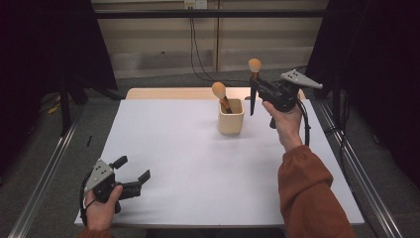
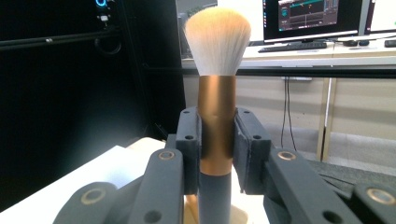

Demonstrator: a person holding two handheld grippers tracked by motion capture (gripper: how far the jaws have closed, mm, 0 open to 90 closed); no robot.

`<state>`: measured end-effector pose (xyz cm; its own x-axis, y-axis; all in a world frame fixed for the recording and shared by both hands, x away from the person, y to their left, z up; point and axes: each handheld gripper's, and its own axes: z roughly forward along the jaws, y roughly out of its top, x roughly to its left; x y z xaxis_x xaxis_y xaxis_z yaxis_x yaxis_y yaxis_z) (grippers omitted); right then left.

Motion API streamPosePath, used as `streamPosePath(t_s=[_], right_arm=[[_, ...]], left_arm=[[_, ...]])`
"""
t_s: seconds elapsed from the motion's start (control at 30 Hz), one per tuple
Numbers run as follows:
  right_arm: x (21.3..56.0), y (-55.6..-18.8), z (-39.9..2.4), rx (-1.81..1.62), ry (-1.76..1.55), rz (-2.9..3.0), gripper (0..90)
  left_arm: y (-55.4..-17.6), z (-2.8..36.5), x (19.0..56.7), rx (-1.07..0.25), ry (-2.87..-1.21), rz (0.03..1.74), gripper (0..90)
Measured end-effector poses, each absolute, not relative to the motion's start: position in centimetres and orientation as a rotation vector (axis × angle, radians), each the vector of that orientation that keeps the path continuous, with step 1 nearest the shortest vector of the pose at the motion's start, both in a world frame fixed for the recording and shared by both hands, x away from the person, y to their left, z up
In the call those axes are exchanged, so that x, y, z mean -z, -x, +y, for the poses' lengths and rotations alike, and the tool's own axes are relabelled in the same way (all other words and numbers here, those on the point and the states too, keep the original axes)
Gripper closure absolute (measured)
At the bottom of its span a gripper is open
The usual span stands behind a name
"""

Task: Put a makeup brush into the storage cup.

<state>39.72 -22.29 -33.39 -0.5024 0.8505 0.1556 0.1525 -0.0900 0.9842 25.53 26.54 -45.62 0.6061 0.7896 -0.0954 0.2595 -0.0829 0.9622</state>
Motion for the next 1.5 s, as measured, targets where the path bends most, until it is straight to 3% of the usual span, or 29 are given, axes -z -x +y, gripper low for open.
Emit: streamPosePath(t_s=[0.87,1.5], right_arm=[[32.1,-43.2,-17.9,-1.631,-1.061,1.695,75.0],[34.5,-44.5,-17.4,-1.573,-1.094,1.724,74.9]], left_arm=[[-25.5,26.7,45.6,-0.546,-1.638,0.889,2.0],[-25.5,26.8,45.7,-0.554,-1.642,0.895,2.1]])
